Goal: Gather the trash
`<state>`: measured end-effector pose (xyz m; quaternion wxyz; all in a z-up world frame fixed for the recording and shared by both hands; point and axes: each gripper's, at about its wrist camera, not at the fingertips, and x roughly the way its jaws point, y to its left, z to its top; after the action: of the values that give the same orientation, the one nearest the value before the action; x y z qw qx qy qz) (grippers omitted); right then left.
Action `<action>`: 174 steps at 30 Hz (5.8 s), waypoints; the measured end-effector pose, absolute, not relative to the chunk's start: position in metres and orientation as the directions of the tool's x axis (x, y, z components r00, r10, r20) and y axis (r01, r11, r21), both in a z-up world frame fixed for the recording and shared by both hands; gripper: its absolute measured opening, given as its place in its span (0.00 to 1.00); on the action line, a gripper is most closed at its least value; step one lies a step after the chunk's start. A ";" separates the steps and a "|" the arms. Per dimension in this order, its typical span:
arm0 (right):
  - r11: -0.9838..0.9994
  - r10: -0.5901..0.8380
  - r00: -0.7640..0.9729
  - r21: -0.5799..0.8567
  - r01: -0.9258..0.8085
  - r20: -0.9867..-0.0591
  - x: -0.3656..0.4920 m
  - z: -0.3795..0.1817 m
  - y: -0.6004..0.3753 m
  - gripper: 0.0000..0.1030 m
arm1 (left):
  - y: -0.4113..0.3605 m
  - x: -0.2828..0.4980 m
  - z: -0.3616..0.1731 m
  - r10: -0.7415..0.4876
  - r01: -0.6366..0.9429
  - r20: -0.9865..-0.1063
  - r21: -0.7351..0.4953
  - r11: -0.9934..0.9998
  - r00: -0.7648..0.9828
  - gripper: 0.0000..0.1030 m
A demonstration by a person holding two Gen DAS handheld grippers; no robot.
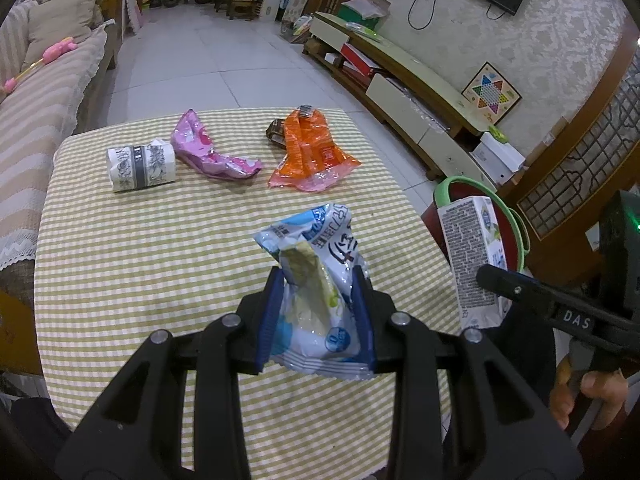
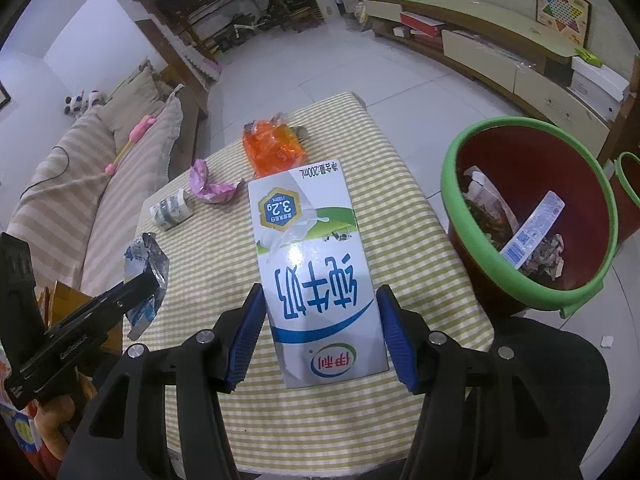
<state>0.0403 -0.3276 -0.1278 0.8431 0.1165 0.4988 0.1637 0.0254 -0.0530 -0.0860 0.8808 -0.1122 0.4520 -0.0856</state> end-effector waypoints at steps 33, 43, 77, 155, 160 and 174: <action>0.924 0.337 0.504 0.382 -0.014 -0.795 0.050 -0.136 -0.414 0.54 | -0.122 0.065 -0.081 -0.291 0.151 -0.788 -0.250 0.957 0.542 0.31; 0.922 0.303 0.526 0.385 0.051 -0.795 0.048 -0.138 -0.449 0.54 | -0.150 0.077 -0.085 -0.309 0.192 -0.796 -0.244 0.951 0.521 0.31; 0.929 0.162 0.604 0.327 0.174 -0.781 0.071 -0.136 -0.547 0.54 | -0.259 0.125 -0.097 -0.403 0.381 -0.797 -0.237 0.894 0.450 0.31; 0.970 0.177 0.503 0.237 0.056 -0.846 0.125 -0.146 -0.413 0.72 | 0.083 0.195 -0.155 0.094 0.188 -0.881 0.202 0.961 0.464 0.48; 0.955 0.294 0.474 0.243 -0.168 -0.830 0.144 -0.135 -0.328 0.72 | 0.091 0.163 -0.142 0.017 0.077 -0.866 0.064 0.995 0.500 0.27; 0.783 0.347 0.371 0.048 -0.620 -0.861 0.213 -0.166 -0.066 0.78 | 0.104 0.039 -0.148 -0.104 -0.193 -0.875 -0.218 0.957 0.473 0.07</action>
<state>0.2128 -0.0656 -0.1655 0.8156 -0.1433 0.4759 0.2962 0.0395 0.1037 -0.1477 0.8460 -0.1449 0.5125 0.0265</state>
